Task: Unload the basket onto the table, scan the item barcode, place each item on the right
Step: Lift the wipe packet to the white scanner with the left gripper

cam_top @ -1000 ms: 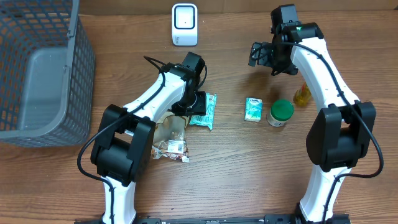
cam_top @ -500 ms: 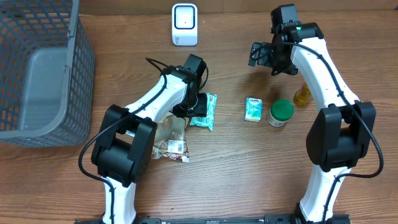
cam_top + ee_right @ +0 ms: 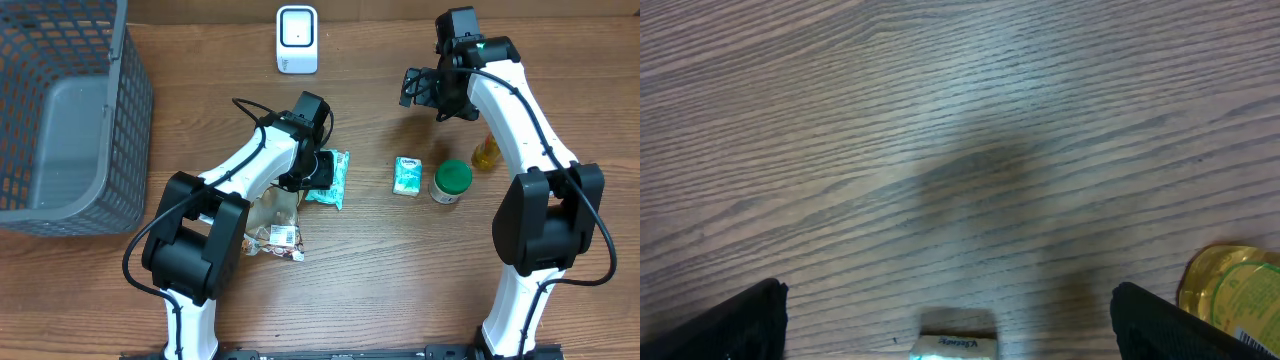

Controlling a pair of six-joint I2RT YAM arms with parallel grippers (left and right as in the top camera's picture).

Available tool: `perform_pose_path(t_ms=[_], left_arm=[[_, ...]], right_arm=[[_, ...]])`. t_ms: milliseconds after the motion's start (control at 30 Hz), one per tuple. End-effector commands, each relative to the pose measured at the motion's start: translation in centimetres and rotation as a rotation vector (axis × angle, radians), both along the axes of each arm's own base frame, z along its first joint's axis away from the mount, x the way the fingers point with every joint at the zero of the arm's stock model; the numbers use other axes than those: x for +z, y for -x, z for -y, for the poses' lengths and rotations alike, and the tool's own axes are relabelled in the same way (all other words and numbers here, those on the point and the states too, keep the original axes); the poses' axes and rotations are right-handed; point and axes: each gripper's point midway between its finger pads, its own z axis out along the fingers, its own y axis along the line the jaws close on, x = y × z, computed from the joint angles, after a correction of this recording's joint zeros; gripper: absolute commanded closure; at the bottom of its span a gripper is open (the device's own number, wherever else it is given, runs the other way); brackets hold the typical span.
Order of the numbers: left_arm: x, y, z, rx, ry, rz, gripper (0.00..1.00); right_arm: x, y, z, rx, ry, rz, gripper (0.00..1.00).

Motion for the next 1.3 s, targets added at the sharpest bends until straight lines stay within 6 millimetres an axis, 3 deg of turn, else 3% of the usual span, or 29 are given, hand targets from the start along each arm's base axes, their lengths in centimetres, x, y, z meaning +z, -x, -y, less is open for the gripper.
perform_pose_path(t_ms=[0, 167, 300, 467, 733, 933, 1267], left_arm=[[-3.2, 1.8, -1.6, 0.004, -0.090, -0.064, 0.74], [-3.2, 1.8, -1.6, 0.004, -0.090, -0.064, 0.96], [-2.7, 1.3, -1.8, -0.001, -0.089, -0.059, 0.96], [0.0, -0.5, -1.8, -0.006, -0.073, -0.021, 0.96], [8.3, -3.8, -1.8, -0.075, -0.073, 0.157, 0.96], [15.2, -4.8, -2.4, -0.093, -0.042, 0.283, 0.96], [28.9, -7.2, -3.7, -0.019, 0.072, 0.623, 0.96]], right_arm=[[1.8, -0.4, 0.0, 0.006, 0.008, 0.048, 0.00], [1.8, -0.4, 0.0, 0.006, 0.008, 0.048, 0.00], [1.8, -0.4, 0.0, 0.006, 0.008, 0.048, 0.00], [1.8, -0.4, 0.0, 0.006, 0.008, 0.048, 0.00], [1.8, -0.4, 0.0, 0.006, 0.008, 0.048, 0.00], [1.8, -0.4, 0.0, 0.006, 0.008, 0.048, 0.00], [1.8, -0.4, 0.0, 0.006, 0.008, 0.048, 0.00]])
